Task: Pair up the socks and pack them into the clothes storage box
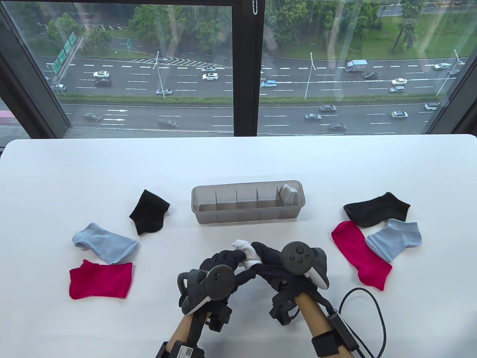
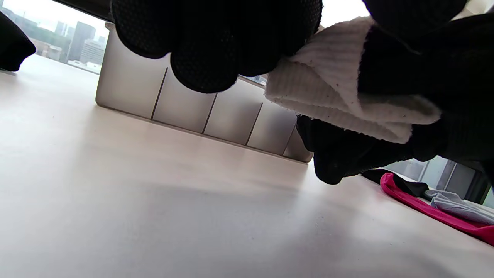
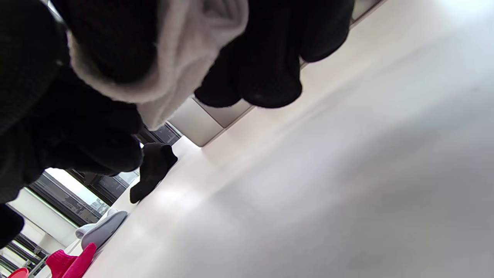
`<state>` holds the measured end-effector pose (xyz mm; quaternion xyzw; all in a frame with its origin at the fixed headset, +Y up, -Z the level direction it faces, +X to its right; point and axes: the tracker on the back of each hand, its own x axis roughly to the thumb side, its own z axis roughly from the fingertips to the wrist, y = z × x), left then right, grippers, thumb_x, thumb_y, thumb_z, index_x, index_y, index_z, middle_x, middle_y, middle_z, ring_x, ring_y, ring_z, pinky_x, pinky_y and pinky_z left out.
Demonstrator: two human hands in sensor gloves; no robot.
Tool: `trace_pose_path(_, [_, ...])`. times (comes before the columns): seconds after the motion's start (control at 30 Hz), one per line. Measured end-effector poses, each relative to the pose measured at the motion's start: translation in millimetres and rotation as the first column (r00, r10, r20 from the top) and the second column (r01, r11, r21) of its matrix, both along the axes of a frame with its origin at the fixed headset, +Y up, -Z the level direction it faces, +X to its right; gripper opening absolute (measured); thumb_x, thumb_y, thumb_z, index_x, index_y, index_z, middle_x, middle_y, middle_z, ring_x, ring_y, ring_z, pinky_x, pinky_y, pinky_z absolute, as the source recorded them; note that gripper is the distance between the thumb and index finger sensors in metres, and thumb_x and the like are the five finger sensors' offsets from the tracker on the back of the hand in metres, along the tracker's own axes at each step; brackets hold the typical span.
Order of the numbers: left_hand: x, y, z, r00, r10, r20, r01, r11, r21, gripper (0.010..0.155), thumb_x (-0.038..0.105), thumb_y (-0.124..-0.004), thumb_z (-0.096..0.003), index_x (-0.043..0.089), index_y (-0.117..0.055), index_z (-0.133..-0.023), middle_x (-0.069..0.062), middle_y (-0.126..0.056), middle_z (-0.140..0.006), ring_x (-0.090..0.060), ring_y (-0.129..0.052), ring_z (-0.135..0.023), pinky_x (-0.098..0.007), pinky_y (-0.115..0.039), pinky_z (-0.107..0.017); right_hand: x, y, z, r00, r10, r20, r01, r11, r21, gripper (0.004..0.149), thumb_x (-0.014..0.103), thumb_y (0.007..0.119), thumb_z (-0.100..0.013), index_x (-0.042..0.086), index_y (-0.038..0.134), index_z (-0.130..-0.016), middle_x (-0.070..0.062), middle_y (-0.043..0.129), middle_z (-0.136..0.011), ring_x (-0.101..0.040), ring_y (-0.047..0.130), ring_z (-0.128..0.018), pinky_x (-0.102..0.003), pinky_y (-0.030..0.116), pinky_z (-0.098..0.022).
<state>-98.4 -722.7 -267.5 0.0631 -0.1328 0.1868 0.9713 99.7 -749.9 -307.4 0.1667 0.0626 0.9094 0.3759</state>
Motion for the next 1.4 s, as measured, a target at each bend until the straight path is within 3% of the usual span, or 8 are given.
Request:
trace_pose_path(0.17, [1.8,-4.8,-1.3,0.992,0.126,0.004,-0.125,0.990,-0.066,0.052,0.049,-0.077,-0.0454,0.019,-0.078,-0.088,-0.009,-0.092,-0.080,-0.022,-0.100,-0.065,-0.048,-0.079,-0.064,0.5,2.0,0.2,0.999,0.042,0.022,-0.043,0.999,0.034,0.064,0.047,0.082,-0.050,0.010,0.068,-0.100,-0.011,0.095,-0.077,-0.026,0.095,-0.066,-0.050,0.070,-0.071])
trace_pose_path(0.33, [-1.1,-4.7,-6.4,0.991,0.132,0.011,-0.131,0.989,-0.071,0.037,0.040,-0.079,-0.0491,0.024,-0.082,-0.083,-0.005,-0.095,-0.076,-0.020,-0.101,-0.061,-0.049,-0.076,-0.068,3.8,-3.6,-1.6,1.000,0.000,-0.022,-0.001,0.999,-0.051,0.063,0.043,0.079,-0.051,0.012,0.064,-0.104,-0.012,0.091,-0.083,-0.029,0.092,-0.072,-0.052,0.066,-0.073])
trace_pose_path(0.5, [0.5,-8.9,-11.7,0.989,0.137,-0.053,-0.140,0.988,-0.061,0.041,0.043,-0.066,-0.0543,0.023,-0.069,-0.089,-0.006,-0.083,-0.085,-0.024,-0.093,-0.072,-0.053,-0.071,-0.072,-1.7,-4.8,-1.6,0.998,-0.068,0.004,0.068,0.988,-0.139,0.059,0.037,0.081,-0.054,0.020,0.055,-0.105,-0.009,0.075,-0.102,-0.035,0.074,-0.096,-0.057,0.058,-0.078])
trace_pose_path(0.67, [-10.6,-10.4,-17.8,0.970,0.165,-0.181,-0.172,0.985,-0.021,0.042,0.041,-0.057,-0.0561,0.022,-0.065,-0.093,-0.007,-0.082,-0.085,-0.023,-0.093,-0.070,-0.052,-0.072,-0.070,-6.9,-4.9,1.6,0.993,-0.107,-0.047,0.099,0.984,-0.146,0.055,0.029,0.081,-0.054,0.021,0.057,-0.103,-0.009,0.075,-0.102,-0.036,0.077,-0.093,-0.055,0.062,-0.076])
trace_pose_path(0.8, [-25.0,-14.7,-24.4,0.944,0.248,-0.216,-0.273,0.957,-0.095,0.042,0.039,-0.057,-0.0567,0.021,-0.065,-0.094,-0.008,-0.082,-0.087,-0.025,-0.093,-0.072,-0.053,-0.072,-0.069,-14.6,-4.0,2.6,0.978,-0.186,-0.094,0.166,0.969,-0.182,0.054,0.025,0.083,-0.054,0.024,0.058,-0.102,-0.007,0.072,-0.103,-0.033,0.072,-0.095,-0.056,0.057,-0.079])
trace_pose_path(0.9, [-32.3,-16.5,-25.0,0.942,0.256,-0.219,-0.287,0.949,-0.127,0.042,0.038,-0.058,-0.0571,0.022,-0.066,-0.095,-0.008,-0.083,-0.088,-0.025,-0.094,-0.072,-0.053,-0.073,-0.069,-16.5,-5.9,2.3,0.950,-0.285,-0.125,0.246,0.934,-0.259,0.053,0.017,0.084,-0.053,0.026,0.061,-0.099,-0.006,0.070,-0.103,-0.033,0.068,-0.096,-0.057,0.053,-0.080])
trace_pose_path(1.03, [-31.5,-16.3,-26.8,0.940,0.278,-0.199,-0.309,0.939,-0.149,0.042,0.037,-0.058,-0.0573,0.023,-0.067,-0.095,-0.007,-0.084,-0.088,-0.025,-0.095,-0.071,-0.053,-0.074,-0.069,-14.3,-1.6,2.3,0.941,-0.303,-0.149,0.259,0.930,-0.259,0.049,0.010,0.084,-0.051,0.028,0.066,-0.094,-0.003,0.075,-0.099,-0.030,0.071,-0.093,-0.055,0.053,-0.081])
trace_pose_path(1.4, [-27.8,-20.4,-30.4,0.949,0.287,-0.129,-0.310,0.924,-0.225,0.040,0.036,-0.060,-0.0568,0.028,-0.071,-0.095,-0.005,-0.086,-0.088,-0.025,-0.096,-0.072,-0.055,-0.073,-0.071,-8.9,-4.9,-3.7,0.921,-0.288,-0.263,0.169,0.903,-0.395,0.048,0.008,0.082,-0.052,0.029,0.067,-0.092,-0.002,0.074,-0.100,-0.030,0.069,-0.094,-0.057,0.047,-0.082])
